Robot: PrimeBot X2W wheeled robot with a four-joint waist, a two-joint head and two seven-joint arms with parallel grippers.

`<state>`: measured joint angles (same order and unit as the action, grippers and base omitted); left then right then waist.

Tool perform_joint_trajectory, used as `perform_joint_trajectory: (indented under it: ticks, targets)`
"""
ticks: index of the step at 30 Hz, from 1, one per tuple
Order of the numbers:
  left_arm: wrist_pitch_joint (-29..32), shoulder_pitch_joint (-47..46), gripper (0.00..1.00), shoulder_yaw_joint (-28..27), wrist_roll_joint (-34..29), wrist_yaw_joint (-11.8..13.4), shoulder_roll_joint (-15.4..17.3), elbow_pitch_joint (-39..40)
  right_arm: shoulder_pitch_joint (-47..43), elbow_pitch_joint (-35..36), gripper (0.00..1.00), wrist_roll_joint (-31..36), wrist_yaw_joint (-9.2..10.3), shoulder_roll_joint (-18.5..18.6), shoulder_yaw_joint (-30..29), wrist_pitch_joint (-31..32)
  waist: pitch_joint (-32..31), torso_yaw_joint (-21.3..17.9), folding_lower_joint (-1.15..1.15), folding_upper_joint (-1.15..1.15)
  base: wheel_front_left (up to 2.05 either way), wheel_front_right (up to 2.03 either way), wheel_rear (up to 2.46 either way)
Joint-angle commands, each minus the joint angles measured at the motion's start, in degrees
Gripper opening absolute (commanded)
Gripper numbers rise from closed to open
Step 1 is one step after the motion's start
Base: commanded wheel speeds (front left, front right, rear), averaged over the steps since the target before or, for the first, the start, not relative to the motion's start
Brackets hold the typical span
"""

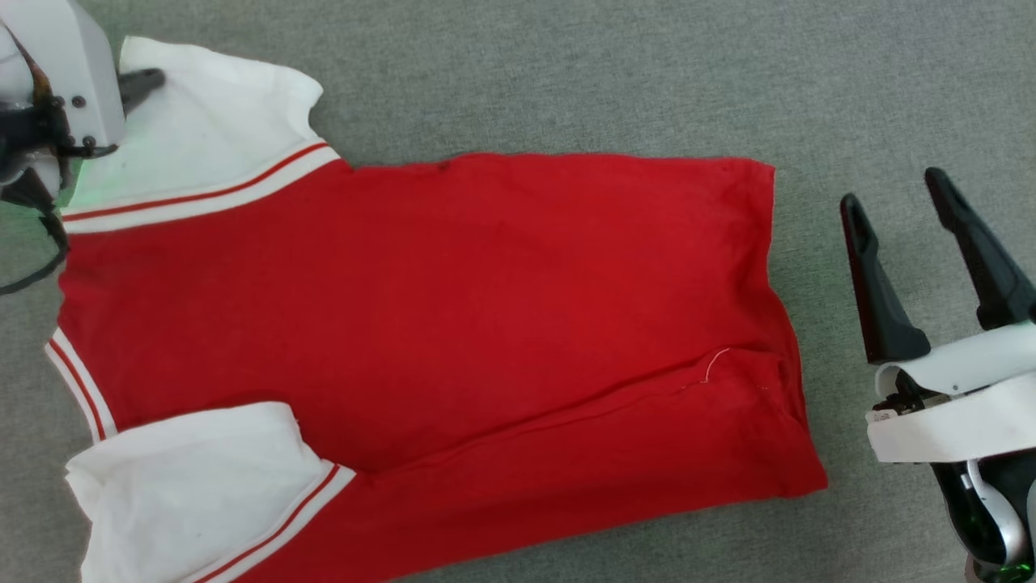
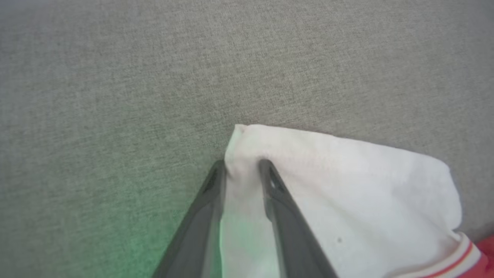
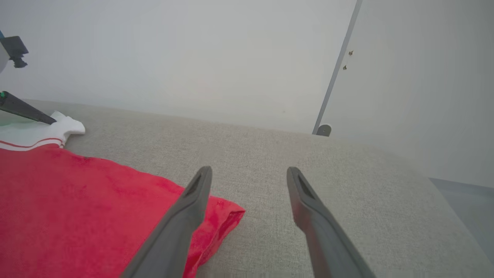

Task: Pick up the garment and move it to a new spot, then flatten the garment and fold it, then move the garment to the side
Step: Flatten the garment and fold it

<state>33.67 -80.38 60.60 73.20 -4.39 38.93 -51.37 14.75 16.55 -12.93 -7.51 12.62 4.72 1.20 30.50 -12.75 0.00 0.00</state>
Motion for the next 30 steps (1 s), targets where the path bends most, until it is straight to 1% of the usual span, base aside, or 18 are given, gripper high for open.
perform_joint_trajectory:
  ticks: [1, 4, 7, 9, 11, 13, 17, 22, 24, 26, 29, 30]
  targets:
    - [1.1, 2.07, 0.0, 1.02, 0.36, -0.6, -1.42, -0.7, 0.61, 0.23, 1.0, -1.0, 0.04, 0.06, 0.12, 1.37, -0.04, 0.04, 0.0, 0.0, 0.0, 0.0, 0.0]
    - [0.18, 1.53, 0.0, 0.9, 0.26, -1.27, -1.91, -1.69, 1.69, 0.59, 1.0, -3.75, 0.04, -0.61, -0.78, 7.11, -0.09, 0.13, 0.0, 0.0, 0.0, 0.0, 0.0]
    - [-0.24, 1.18, 0.0, 0.9, 0.21, -1.77, -2.3, -2.66, 3.43, 0.32, 1.0, -6.37, 0.05, -1.62, -1.8, 14.63, -0.29, 0.27, 0.0, 0.0, 0.0, 0.0, 0.0]
    - [-0.44, 1.15, 0.0, 0.8, 0.53, -2.14, -2.81, -3.22, 5.27, -0.51, 1.0, -6.35, 0.04, -1.65, -2.82, 20.53, -0.46, 0.61, 0.0, 0.0, 0.0, 0.0, 0.0]
    - [-0.71, 0.98, 0.0, 0.55, 0.89, -2.33, -3.34, -3.83, 7.61, -1.44, 1.0, -6.96, 0.04, -2.76, -3.47, 26.01, -0.54, 1.03, 0.0, 0.0, 0.0, 0.0, 0.0]
    - [-0.76, 0.76, 0.0, 0.54, 0.99, -2.45, -4.11, -4.37, 9.78, -2.88, 1.0, -6.29, 0.04, -2.74, -3.57, 31.1, -0.54, 1.65, 0.0, 0.0, 0.0, 0.0, 0.0]
    - [-1.14, 0.34, 0.0, 0.52, 1.3, -2.75, -5.5, -5.28, 14.35, -7.44, 1.0, -5.59, 0.04, -3.54, -3.25, 39.45, -0.33, 2.79, 0.0, 0.0, 0.0, 0.0, 0.0]
    - [-1.58, -0.06, 0.0, 0.67, 1.4, -2.96, -6.63, -6.2, 19.28, -14.34, 1.0, -5.34, 0.04, -4.41, -2.84, 47.61, -0.14, 3.91, 0.0, 0.0, 0.0, 0.0, 0.0]
    - [-1.83, -0.25, 0.0, 0.73, 1.43, -3.07, -7.06, -6.41, 21.19, -16.87, 1.0, -4.74, 0.04, -4.13, -2.53, 50.16, -0.1, 4.33, 0.0, 0.0, 0.0, 0.0, 0.0]
    - [-2.22, -0.38, 0.0, 0.78, 1.47, -3.04, -7.4, -6.53, 22.64, -19.78, 1.0, -5.51, 0.04, -4.96, -2.57, 52.71, -0.1, 4.65, 0.0, 0.0, 0.0, 0.0, 0.0]
    - [-2.83, -0.6, 0.0, 0.72, 1.71, -3.1, -7.75, -6.71, 24.77, -24.01, 1.0, -6.17, 0.04, -5.25, -1.88, 56.1, -0.04, 4.99, 0.0, 0.0, 0.0, 0.0, 0.0]
    - [-3.1, -0.68, 0.0, 0.7, 1.75, -3.11, -7.93, -6.74, 25.44, -25.19, 0.44, -6.59, 0.04, -5.07, -1.05, 56.93, -0.02, 5.13, 0.0, 0.0, 0.0, 0.0, 0.0]
